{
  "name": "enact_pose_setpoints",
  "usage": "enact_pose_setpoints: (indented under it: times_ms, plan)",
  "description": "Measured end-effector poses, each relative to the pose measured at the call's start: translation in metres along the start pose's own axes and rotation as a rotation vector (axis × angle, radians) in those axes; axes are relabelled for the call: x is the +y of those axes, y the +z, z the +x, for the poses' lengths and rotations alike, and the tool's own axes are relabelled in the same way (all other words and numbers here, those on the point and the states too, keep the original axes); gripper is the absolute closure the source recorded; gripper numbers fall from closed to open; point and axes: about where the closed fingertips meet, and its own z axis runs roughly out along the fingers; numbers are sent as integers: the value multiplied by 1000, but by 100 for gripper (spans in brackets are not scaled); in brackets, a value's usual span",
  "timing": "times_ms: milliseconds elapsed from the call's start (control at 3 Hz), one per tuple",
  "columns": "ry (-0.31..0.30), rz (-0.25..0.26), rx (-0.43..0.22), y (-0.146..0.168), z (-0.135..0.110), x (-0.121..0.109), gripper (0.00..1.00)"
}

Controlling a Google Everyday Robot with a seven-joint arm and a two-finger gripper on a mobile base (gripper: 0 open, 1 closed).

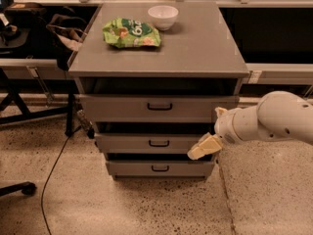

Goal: Open bottom drawer

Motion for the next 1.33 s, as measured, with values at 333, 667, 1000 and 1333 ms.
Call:
enact_pose_setpoints:
  times_ms: [333, 667, 1000, 1333]
  plan:
    - [0, 0, 0, 0, 0, 0, 26]
    - [32, 33, -56, 5, 13, 2, 48]
    - [86, 78, -101, 18, 45, 3, 72]
    - [133, 114, -122, 28, 74, 6, 95]
